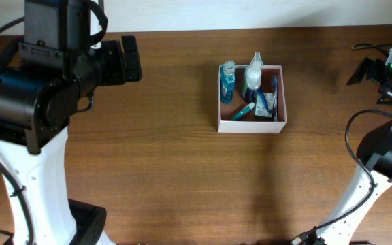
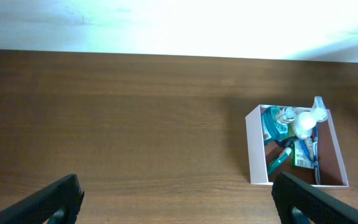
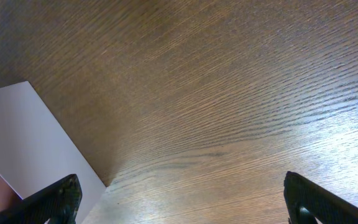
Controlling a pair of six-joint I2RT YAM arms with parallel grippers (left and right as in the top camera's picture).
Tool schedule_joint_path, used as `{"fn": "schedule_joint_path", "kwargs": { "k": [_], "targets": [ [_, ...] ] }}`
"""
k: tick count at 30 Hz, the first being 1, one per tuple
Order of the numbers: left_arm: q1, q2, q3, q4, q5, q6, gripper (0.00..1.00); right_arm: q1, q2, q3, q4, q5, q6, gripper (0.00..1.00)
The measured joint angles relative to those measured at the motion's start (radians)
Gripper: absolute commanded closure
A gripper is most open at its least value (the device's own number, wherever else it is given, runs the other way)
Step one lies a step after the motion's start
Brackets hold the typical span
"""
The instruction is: Pack container
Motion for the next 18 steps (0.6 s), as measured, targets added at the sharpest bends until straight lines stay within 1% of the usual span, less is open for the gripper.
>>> {"fn": "schedule_joint_path", "kwargs": {
  "k": [4,10,15,16,18],
  "targets": [
    [0.0,0.0,-0.001,-0.001,0.008,0.006,0.01,0.0,0.0,0.0,0.0,0.0,0.0,0.01],
    [-0.001,0.0,-0.008,-0.002,0.063,0.107,0.01,0.0,0.0,0.0,0.0,0.0,-0.001,0.01],
    [-0.001,0.001,-0.02,0.004,0.071,0.163,0.01,0.0,0.0,0.0,0.0,0.0,0.0,0.01],
    [-0.001,-0.002,-0.037,0.019,0.071,0.17,0.01,0.0,0.0,0.0,0.0,0.0,-0.001,0.01],
    [0.002,-0.021,-0.116,0.1,0.072,0.19,0.01,0.0,0.0,0.0,0.0,0.0,0.0,0.01]
  ]
}}
